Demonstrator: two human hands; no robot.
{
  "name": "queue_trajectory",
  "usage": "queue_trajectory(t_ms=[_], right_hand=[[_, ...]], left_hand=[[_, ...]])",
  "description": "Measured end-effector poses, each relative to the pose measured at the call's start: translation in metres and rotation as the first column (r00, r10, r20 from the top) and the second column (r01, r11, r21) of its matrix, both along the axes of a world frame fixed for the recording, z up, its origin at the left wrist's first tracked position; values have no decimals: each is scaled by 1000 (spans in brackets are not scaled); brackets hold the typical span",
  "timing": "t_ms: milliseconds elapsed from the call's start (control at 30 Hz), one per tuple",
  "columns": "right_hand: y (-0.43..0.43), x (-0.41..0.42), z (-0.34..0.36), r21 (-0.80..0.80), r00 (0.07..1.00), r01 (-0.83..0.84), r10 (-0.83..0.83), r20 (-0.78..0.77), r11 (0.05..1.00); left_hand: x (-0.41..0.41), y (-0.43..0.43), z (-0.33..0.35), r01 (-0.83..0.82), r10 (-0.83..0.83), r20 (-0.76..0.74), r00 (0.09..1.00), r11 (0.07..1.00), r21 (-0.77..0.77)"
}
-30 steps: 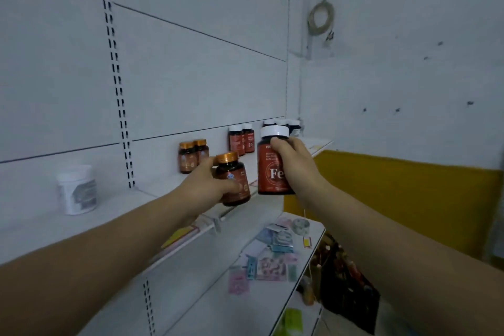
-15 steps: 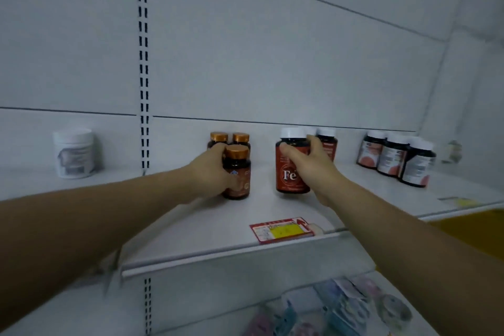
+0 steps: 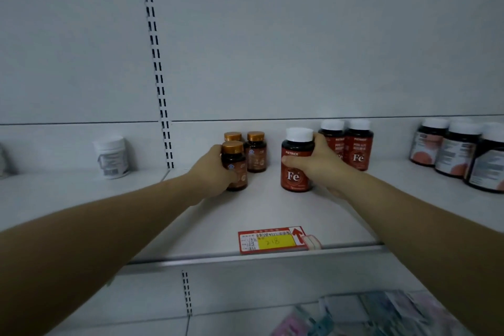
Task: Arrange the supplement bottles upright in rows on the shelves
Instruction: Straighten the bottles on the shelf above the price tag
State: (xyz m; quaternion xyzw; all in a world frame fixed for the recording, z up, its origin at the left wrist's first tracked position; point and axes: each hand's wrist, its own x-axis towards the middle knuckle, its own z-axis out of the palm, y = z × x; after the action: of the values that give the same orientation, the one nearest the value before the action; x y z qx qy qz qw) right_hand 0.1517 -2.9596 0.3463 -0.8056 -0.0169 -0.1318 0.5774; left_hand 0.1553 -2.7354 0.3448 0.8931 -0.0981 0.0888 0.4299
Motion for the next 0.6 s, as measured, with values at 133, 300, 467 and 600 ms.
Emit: queue_trajectory(t_ms=[133,300,467,600], right_hand=[[0,0,-1,-38,1000,-20,21,20,999],[-4,6,2,-112,999,-40,43,23,993],[-11,11,1,-124,997,-67,72,33,990],[-21,8,0,-127,995,-86,91,34,988]], left_hand=[[7,-2,-6,-21,21,11,1000,1000,21],[12,-6,-5,-36,36,-1,999,999,21],[14,-12,-3,-61,62,-44,997,998,7],[10,-14,1,-164,165,-122,979,986,26]])
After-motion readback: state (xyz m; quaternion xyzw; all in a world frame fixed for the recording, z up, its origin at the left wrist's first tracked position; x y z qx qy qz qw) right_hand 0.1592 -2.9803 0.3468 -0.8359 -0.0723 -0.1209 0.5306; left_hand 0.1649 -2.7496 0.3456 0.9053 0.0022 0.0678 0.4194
